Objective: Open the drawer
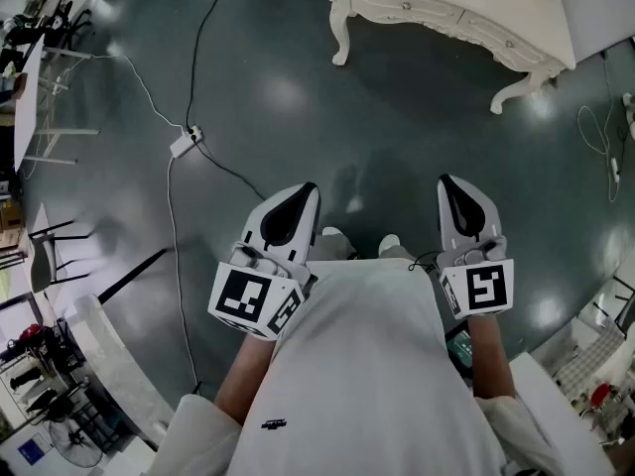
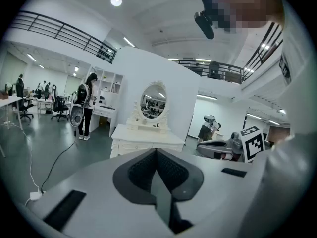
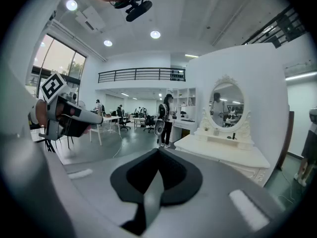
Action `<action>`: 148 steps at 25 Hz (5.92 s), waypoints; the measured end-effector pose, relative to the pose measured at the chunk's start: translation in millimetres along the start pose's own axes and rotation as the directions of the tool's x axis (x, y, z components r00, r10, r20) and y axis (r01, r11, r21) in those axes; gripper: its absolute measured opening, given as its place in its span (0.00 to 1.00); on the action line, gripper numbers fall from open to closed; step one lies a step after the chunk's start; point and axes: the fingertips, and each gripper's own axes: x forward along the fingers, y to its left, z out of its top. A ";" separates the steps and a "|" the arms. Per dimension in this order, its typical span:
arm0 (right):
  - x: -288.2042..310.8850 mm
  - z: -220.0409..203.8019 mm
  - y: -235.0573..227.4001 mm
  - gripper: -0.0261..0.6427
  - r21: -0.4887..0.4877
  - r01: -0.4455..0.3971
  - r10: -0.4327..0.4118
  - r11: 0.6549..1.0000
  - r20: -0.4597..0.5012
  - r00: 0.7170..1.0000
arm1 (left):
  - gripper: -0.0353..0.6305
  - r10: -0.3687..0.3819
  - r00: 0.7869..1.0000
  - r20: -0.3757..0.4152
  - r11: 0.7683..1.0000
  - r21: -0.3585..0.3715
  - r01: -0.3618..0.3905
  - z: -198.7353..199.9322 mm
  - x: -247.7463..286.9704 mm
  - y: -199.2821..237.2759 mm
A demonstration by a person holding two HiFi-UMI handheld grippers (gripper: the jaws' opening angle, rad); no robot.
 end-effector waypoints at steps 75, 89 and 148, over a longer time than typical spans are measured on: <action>226.8 41.0 -235.0 0.08 0.300 0.049 -0.037 0.953 -0.046 0.998 | 0.07 -0.123 0.991 -0.058 0.992 -0.041 0.120 122.9 328.5 65.3; 306.1 47.3 -299.0 0.10 0.230 -0.017 0.024 0.973 -0.030 0.999 | 0.07 -0.096 0.992 -0.077 0.995 -0.048 0.093 140.3 420.3 89.4; 494.7 -162.1 -332.4 0.28 0.367 0.005 0.089 0.930 -0.238 0.967 | 0.07 0.111 0.971 -0.213 0.981 -0.135 -0.141 41.8 521.4 172.5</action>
